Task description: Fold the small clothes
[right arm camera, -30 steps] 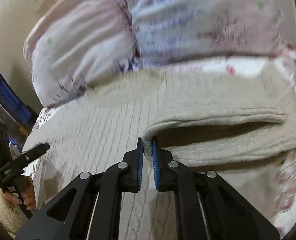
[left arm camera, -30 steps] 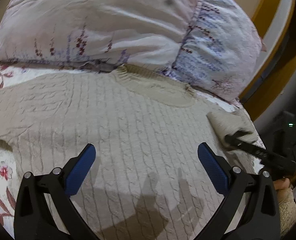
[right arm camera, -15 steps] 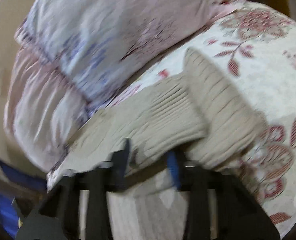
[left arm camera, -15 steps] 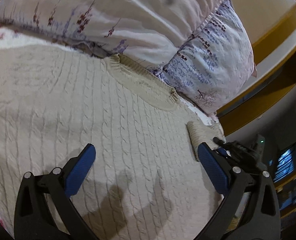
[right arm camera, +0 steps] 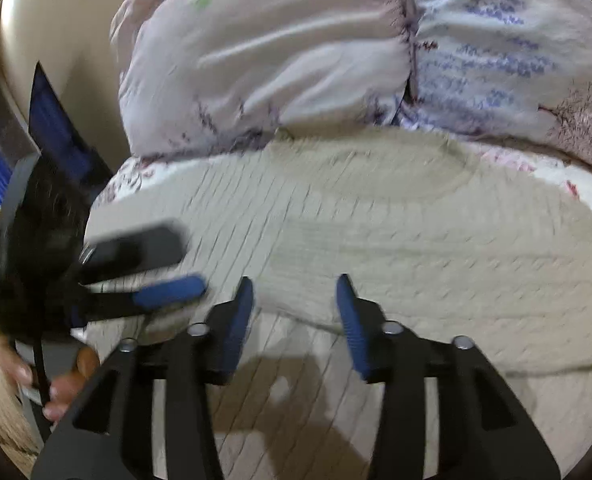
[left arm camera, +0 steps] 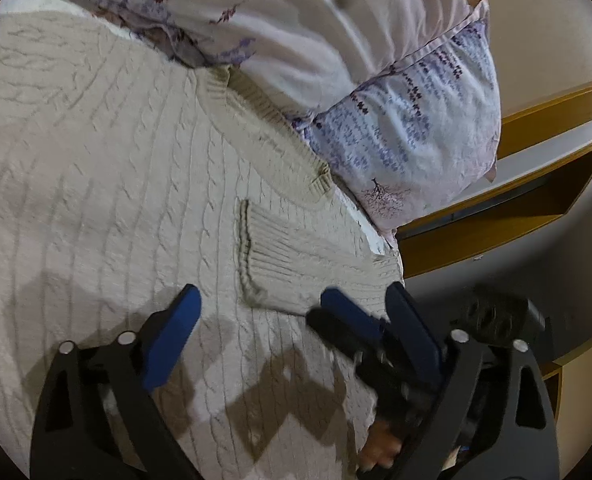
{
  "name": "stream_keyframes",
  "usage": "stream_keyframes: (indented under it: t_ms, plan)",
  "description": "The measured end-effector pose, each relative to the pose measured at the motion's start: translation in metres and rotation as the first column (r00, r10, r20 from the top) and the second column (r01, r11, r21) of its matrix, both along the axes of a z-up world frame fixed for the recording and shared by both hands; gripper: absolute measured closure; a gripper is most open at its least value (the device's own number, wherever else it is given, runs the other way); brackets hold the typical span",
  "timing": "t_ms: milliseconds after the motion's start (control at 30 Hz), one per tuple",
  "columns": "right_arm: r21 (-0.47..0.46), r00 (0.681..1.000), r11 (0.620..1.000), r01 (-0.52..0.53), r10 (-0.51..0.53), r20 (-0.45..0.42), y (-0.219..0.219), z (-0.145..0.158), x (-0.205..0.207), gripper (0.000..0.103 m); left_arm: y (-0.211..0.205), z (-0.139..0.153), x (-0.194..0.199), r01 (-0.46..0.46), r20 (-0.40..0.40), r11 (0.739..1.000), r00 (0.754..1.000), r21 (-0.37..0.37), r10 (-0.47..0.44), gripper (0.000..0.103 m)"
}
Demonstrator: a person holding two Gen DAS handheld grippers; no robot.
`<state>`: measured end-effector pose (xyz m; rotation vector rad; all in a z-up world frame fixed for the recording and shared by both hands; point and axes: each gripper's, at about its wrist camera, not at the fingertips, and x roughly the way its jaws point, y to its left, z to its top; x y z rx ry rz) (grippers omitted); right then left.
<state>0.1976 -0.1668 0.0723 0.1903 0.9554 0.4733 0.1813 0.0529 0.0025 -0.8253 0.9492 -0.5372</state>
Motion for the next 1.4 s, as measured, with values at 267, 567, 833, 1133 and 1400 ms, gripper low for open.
stream_keyframes:
  t_ms: [267,567,833,1133,1400]
  plan:
    - [0.134,0.980,0.971,0.200,-0.196,-0.037,-0.072,0.011,-0.027,0.041,-0.021,-0.009,0.020,0.001,-0.107,1.000,0.994,0.006,0.000,0.041]
    - [0.234,0.938,0.908,0.347,-0.330,-0.109,-0.122,0.001,-0.045,0.040,-0.048,-0.014,0.045,0.026,-0.140,0.996,0.990,0.084,-0.014,0.095]
    - [0.308,0.896,0.843,0.442,-0.395,-0.205,-0.140,-0.013,-0.039,0.040,-0.001,0.039,0.046,-0.102,0.083,0.973,0.993,0.208,0.086,0.096]
    - [0.315,0.765,0.698,0.644,-0.569,-0.302,-0.176,-0.038,-0.022,0.055,0.061,0.012,0.031,-0.176,0.022,0.919,0.983,0.352,0.180,0.095]
    - [0.247,0.709,0.665,0.705,-0.669,-0.221,-0.182,-0.035,-0.021,0.094,0.059,0.006,0.022,-0.163,0.035,0.913,0.986,0.374,0.161,0.094]
